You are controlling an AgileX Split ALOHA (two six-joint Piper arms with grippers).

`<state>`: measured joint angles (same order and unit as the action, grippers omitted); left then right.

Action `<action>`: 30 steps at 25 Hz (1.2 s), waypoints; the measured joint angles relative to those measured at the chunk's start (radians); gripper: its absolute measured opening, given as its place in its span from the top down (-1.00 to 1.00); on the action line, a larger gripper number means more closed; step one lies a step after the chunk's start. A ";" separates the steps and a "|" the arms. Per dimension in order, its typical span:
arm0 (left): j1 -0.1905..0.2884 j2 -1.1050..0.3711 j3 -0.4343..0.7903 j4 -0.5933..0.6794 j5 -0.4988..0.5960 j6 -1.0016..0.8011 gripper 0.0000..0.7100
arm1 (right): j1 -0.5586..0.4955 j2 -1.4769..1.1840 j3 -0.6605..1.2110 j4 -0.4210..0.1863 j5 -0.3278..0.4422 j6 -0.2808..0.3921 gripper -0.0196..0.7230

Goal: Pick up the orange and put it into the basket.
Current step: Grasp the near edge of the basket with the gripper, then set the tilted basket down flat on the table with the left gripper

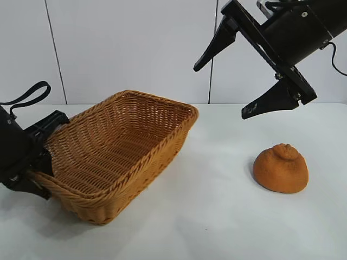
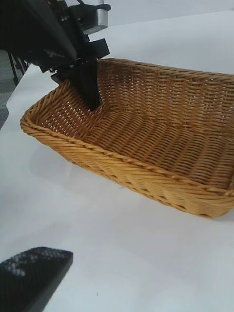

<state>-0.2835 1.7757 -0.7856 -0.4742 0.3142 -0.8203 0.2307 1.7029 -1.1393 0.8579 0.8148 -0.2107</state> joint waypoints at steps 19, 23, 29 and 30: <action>0.233 -0.010 -0.329 -0.016 0.304 0.297 0.74 | 0.000 0.000 0.000 -0.015 -0.002 0.000 -0.92; 0.274 -0.010 -0.372 0.035 0.364 0.359 0.74 | 0.000 0.000 0.000 -0.015 -0.002 0.000 -0.92; 0.287 -0.010 -0.480 0.167 0.454 0.398 0.74 | 0.000 0.000 0.000 -0.015 0.001 0.000 -0.92; 0.287 -0.007 -0.501 0.173 0.473 0.413 0.74 | 0.000 0.000 0.000 -0.016 0.003 0.000 -0.92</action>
<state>0.0037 1.7685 -1.2868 -0.3014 0.7871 -0.4070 0.2307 1.7029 -1.1393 0.8415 0.8182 -0.2107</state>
